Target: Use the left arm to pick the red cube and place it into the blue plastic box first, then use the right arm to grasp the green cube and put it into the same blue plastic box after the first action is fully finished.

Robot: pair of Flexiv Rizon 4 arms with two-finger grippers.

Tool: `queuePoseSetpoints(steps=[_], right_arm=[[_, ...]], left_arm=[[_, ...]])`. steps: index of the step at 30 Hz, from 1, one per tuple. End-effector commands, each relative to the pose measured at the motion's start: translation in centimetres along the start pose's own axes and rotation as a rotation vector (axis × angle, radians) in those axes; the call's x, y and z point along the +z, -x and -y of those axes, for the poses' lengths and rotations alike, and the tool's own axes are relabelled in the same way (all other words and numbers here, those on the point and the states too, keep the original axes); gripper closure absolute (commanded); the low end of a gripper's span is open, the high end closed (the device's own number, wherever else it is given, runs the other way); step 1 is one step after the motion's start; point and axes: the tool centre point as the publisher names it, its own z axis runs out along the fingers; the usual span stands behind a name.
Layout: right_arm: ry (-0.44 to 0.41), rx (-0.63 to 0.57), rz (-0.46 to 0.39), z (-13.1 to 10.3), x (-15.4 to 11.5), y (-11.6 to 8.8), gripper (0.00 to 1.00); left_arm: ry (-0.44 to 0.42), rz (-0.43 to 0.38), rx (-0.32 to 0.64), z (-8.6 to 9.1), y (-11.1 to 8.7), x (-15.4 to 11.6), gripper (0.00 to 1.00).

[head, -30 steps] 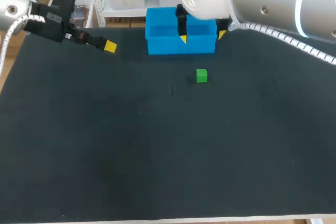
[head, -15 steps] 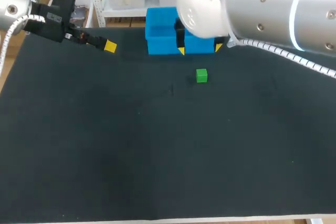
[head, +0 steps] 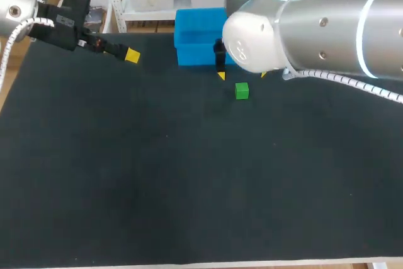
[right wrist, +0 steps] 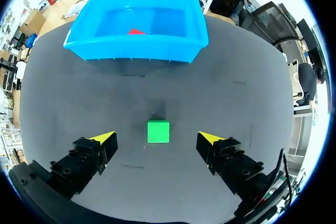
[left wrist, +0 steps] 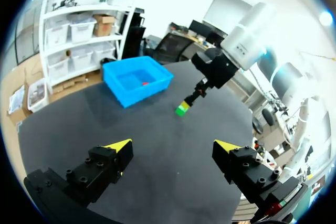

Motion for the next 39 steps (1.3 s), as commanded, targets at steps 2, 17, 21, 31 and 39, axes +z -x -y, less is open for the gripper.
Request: queuePoseSetpoints(steps=[2,17,21,31,39], right_arm=[[-0.010,-0.025,0.036,0.2,1.0,-0.6,0.00],[-0.006,-0.050,0.026,-0.7,3.3,-0.5,0.00],[-0.005,-0.057,0.020,-0.9,3.7,-0.2,0.00],[-0.004,-0.055,0.018,-0.7,4.5,-0.1,0.00],[-0.003,-0.047,0.017,-0.7,5.1,-0.4,0.00]], left_arm=[[-0.002,0.007,0.003,0.0,-0.1,0.0,0.00],[-0.002,0.007,0.003,0.0,-0.1,0.0,0.00],[-0.002,0.007,0.003,0.0,-0.1,0.0,0.00],[-0.002,0.007,0.003,0.0,-0.1,0.0,0.00],[-0.002,0.007,0.003,0.0,-0.1,0.0,0.00]])
